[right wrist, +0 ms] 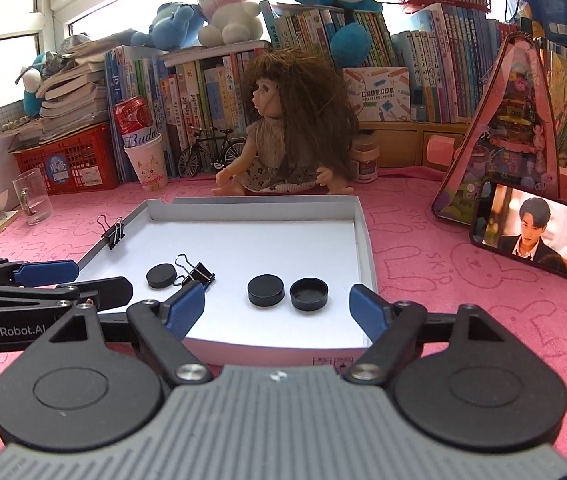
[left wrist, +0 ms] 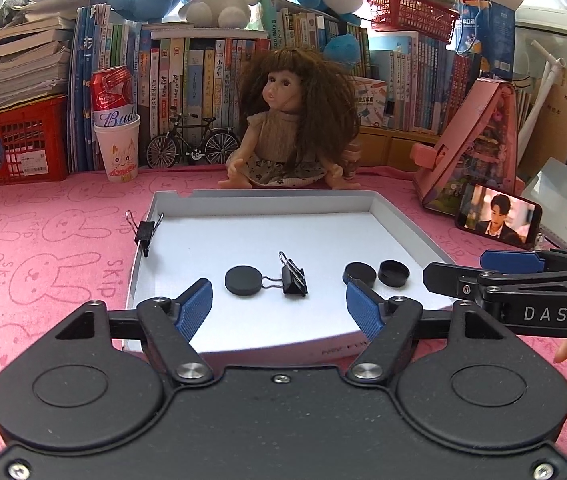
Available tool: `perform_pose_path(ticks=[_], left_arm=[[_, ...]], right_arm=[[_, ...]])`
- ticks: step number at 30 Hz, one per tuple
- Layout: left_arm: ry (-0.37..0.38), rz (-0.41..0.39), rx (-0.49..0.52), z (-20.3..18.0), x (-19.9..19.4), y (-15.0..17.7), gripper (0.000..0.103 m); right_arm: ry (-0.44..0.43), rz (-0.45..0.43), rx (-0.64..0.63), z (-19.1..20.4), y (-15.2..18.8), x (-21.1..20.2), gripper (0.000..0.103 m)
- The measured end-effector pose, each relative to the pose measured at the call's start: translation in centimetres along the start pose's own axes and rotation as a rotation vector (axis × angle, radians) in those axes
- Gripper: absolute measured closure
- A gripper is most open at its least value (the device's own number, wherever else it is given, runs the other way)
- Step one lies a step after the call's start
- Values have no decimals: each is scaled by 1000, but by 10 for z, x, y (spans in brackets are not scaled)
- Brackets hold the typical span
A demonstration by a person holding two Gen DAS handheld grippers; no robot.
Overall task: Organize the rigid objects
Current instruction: 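Withdraw both grippers from the tray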
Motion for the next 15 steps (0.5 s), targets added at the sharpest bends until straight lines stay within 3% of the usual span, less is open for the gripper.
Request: perform_pose_path(ticks=[15], left_arm=[[3,-3,-4,-2,-40,35,29]], right_arm=[[41,-59,-18,-1,25,-33,9]])
Point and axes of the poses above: each gripper's, at about its wrist camera, not at the fingertips, and x roughly the way its jaws point, z to its left, y to its underside, the point moved 10 cm from there along x, roughly the way its jaws point, and after that the axes turned 4 degrees about y, right-handed, at the moved point
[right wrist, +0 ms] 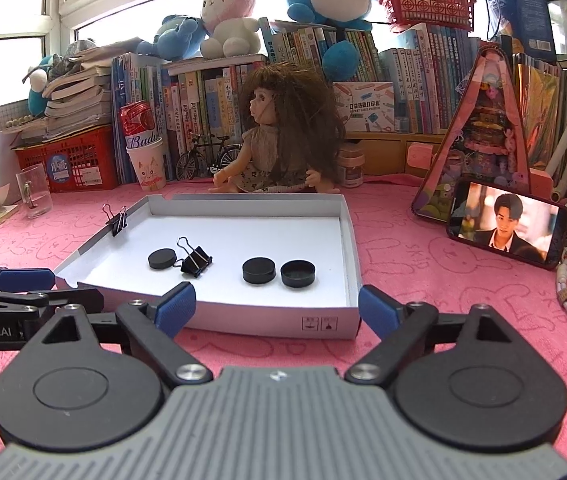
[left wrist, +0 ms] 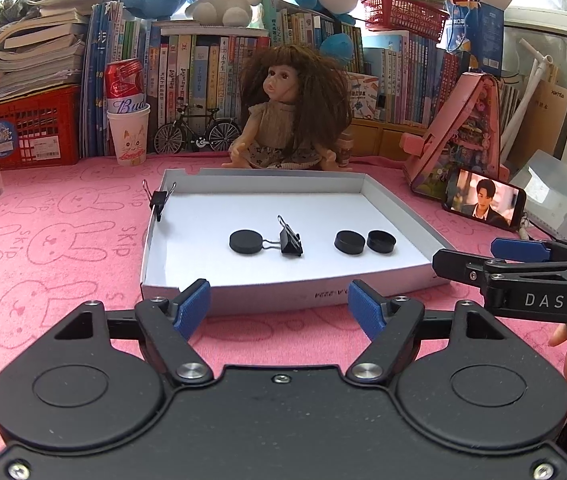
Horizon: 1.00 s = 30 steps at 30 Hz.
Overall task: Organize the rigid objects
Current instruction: 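Withdraw both grippers from the tray, then lower the left gripper onto a black lid while the right gripper approaches the red pieces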
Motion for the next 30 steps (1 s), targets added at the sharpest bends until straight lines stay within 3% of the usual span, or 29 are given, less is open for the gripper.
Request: perform_pose_path(ticks=[6,23,30], left_arm=[[-8,-9,-21,2,-13,15,29],[41,-5,78,-26,-51,63,30],[58,29,85,-31,-55,81,39]], right_arm=[[19,-37,9,-1,13,-13,8],[94,-91,18,-14,62,-62,8],[134,-80,36,-31,74,-69,8]])
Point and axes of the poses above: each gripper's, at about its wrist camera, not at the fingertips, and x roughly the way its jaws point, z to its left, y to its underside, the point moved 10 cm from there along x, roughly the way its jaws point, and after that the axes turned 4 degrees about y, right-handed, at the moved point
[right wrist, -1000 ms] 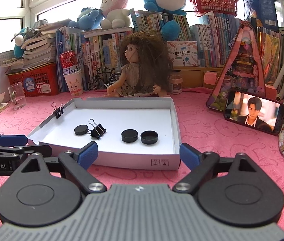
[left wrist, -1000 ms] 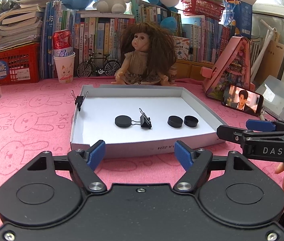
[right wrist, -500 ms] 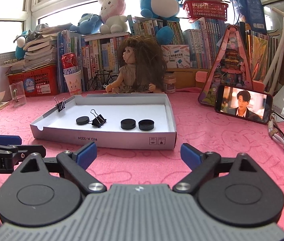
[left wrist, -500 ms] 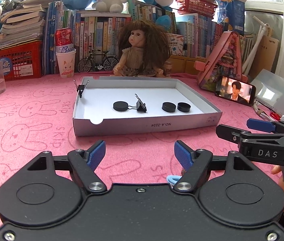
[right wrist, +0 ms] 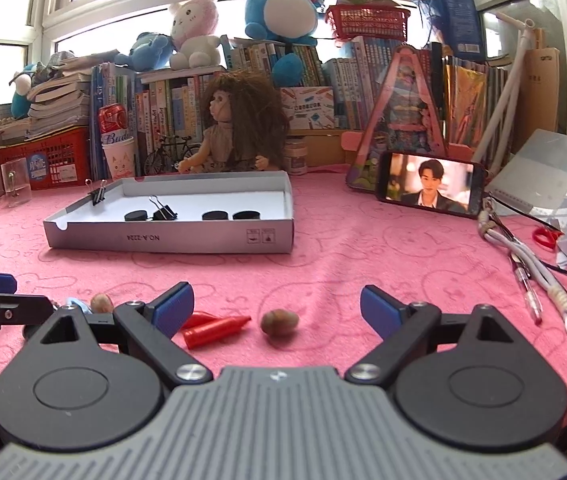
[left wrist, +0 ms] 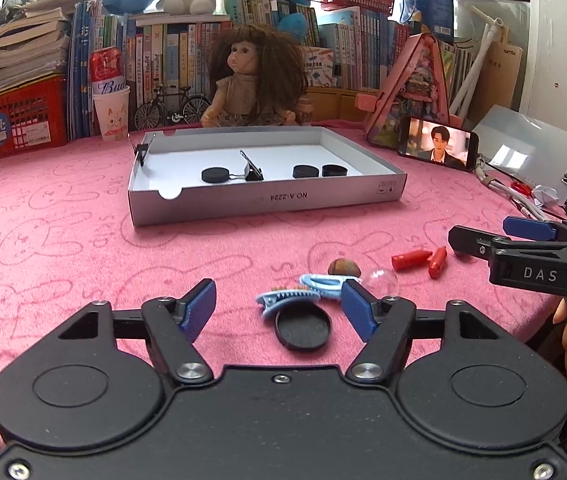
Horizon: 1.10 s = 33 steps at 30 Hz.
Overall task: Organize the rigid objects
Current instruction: 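Lower the left gripper onto a black lid while the right gripper approaches the red pieces, then grasp the black lid with the left gripper while the right gripper grasps a red cap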
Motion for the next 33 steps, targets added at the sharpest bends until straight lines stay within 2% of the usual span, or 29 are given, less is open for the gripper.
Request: perform_pose_path(ticks=[5,10,15,20,27,30,33], left_arm=[[3,5,2,-3,-2,4,50],[24,13,20,-11,-8,13,52],[21,37,39,-15,-6,22,56],[18,35,46,-14,-2,20,62],[7,23,75,-16,3,18,62],[0,19,82,-15,4,18,67],[-9,11,79,-14,5,17,73]], right_arm=[[-4,19,4,0,6,1,16],[-73,11,-21,16,11,-8,34],[-142,26,-147,39,19,-6,36],[-221,45,-226,41,20,2,35],[-317,69,-251,34,17,12,35],[-353,81,-239,34,16,17,35],[-376,86,-215,33,15,18,42]])
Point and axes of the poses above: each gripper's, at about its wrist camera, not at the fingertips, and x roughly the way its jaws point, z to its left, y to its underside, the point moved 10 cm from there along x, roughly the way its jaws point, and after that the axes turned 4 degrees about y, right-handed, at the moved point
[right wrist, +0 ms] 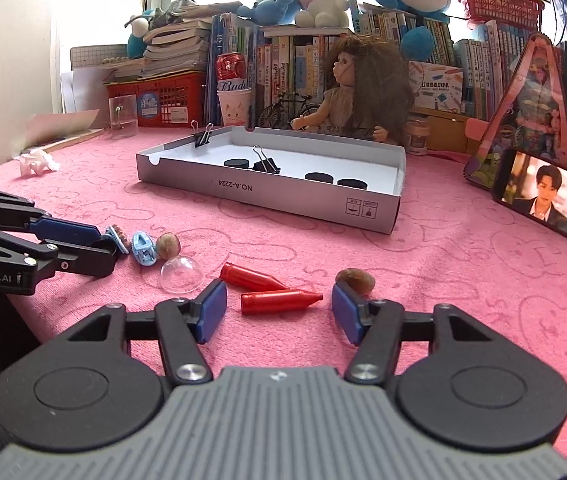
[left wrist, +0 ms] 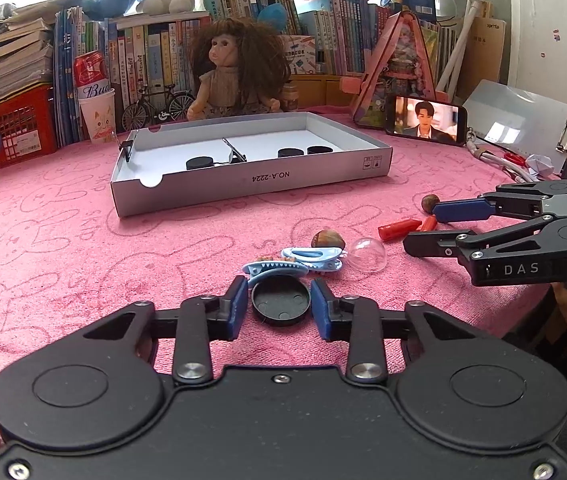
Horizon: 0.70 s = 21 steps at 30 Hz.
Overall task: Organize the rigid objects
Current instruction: 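Grasp the black lid with the left gripper while the right gripper grasps a red cap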
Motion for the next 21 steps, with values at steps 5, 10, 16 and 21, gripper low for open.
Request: perform_pose_path(ticks=[5,10,16,21], left_arm=[[-10,-7,23,-3,0,1,73],[-4,-4,7,-2,-1,1,73],[0,-7,-1,-1,-3,-1,73],[6,-12,-20,-1,-6,-4,73]], right_arm=[[2,-8,4,2,0,-2,54],[13,-21,31,3,0,-5,54],[13,-34,43,8,-2,-8,54],[22,-49,59,9,-6,-9,54]])
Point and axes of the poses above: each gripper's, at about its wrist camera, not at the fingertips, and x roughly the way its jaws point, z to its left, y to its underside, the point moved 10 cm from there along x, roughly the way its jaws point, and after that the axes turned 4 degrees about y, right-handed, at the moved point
